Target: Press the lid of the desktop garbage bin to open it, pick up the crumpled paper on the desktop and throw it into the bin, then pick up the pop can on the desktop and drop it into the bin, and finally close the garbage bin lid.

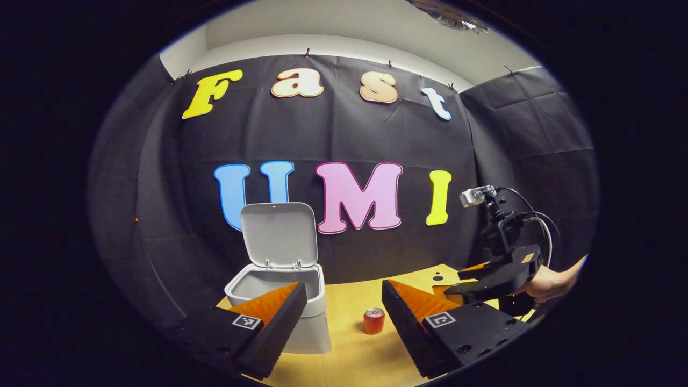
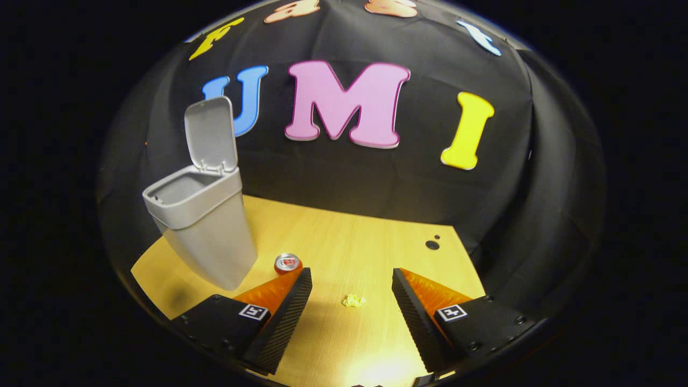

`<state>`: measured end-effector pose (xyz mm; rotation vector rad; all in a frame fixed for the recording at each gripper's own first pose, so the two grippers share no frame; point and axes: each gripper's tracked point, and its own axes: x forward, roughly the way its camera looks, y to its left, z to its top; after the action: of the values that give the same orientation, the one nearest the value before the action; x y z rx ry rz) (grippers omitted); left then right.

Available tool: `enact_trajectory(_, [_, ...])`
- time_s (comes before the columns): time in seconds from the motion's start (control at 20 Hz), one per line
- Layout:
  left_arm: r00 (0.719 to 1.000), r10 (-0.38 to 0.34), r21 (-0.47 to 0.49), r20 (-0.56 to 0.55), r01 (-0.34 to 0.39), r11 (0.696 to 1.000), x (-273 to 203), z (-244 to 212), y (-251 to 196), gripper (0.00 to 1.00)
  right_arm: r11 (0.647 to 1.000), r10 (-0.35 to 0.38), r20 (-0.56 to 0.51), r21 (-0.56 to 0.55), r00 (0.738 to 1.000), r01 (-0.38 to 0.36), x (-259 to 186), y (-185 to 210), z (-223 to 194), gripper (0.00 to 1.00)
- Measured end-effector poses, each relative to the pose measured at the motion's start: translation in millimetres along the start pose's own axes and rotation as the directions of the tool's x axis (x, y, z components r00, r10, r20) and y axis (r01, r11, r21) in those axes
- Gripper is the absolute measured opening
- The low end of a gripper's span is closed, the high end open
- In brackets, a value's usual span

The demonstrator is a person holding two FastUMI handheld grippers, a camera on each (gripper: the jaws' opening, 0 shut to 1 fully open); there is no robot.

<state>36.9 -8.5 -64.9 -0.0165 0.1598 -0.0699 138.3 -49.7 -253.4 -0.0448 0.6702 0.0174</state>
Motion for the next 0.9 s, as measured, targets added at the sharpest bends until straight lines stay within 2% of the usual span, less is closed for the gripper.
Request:
enact_trajectory(0.2, [0.998,-0.001,-0.035,-0.066,-0.001,0.999,2,-17,-11,0.95,1.0,0.0,-0.151,0.011,0.989,0.002,52,-7,-50,0.97])
enact_trajectory(0.35, [0.995,0.036,-0.018,-0.091,-0.038,0.999,3,-22,-7,0.94,1.0,-0.005,-0.256,-0.019,0.967,0.0,80,-16,-84,0.98])
enact_trajectory(0.45, [0.992,0.069,0.003,-0.109,-0.069,0.998,4,-26,-1,0.94,1.0,0.005,-0.322,0.001,0.947,-0.005,96,-16,-102,0.98])
enact_trajectory(0.6, [0.984,0.096,0.006,-0.152,-0.096,0.995,6,-39,2,0.95,0.999,0.022,-0.395,0.036,0.919,-0.009,123,-18,-126,0.98])
enact_trajectory(0.9, [0.969,0.129,0.017,-0.211,-0.128,0.992,14,-54,0,0.95,0.999,-0.023,-0.471,0.032,0.882,0.043,156,-26,-160,0.98])
